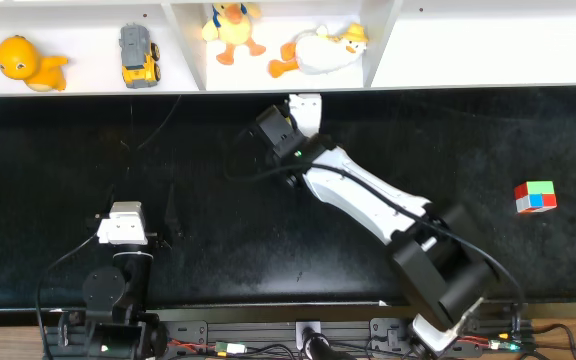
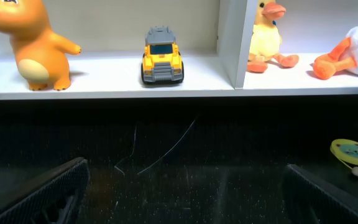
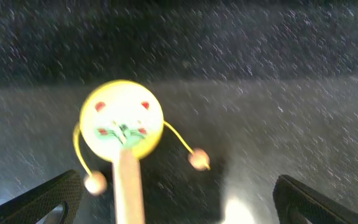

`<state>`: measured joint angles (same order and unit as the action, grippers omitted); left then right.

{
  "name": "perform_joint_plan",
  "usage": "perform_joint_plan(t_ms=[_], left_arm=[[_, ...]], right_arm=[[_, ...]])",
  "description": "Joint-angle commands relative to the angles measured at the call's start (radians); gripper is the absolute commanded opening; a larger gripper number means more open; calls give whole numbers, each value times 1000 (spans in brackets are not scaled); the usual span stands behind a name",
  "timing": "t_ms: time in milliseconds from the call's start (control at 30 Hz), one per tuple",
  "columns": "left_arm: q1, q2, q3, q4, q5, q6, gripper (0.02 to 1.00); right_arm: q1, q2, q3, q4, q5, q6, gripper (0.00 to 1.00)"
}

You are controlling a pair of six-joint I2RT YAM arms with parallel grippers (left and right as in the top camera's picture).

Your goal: Store Toys

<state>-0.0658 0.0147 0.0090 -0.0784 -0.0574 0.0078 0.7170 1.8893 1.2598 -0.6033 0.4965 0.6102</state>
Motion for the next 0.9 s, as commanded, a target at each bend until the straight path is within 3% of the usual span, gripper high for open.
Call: perform_joint_plan(t_ms=[33, 200, 567, 700, 767, 900], left_arm=[[-1, -12, -1, -2, -11, 19, 998], [-1, -12, -1, -2, -11, 19, 998], [-1, -12, -1, -2, -11, 19, 998], [-1, -12, -1, -2, -11, 19, 998], [-1, -12, -1, -2, -11, 19, 998], [-1, -12, -1, -2, -11, 19, 998]], right_arm=[[18, 50, 61, 2, 2, 15, 996], [28, 88, 68, -5, -96, 15, 996], [42, 121, 68, -42, -118, 15, 1000], [42, 121, 68, -43, -120, 16, 717], [42, 121, 68, -44, -123, 16, 503], [42, 121, 68, -44, -133, 16, 224]])
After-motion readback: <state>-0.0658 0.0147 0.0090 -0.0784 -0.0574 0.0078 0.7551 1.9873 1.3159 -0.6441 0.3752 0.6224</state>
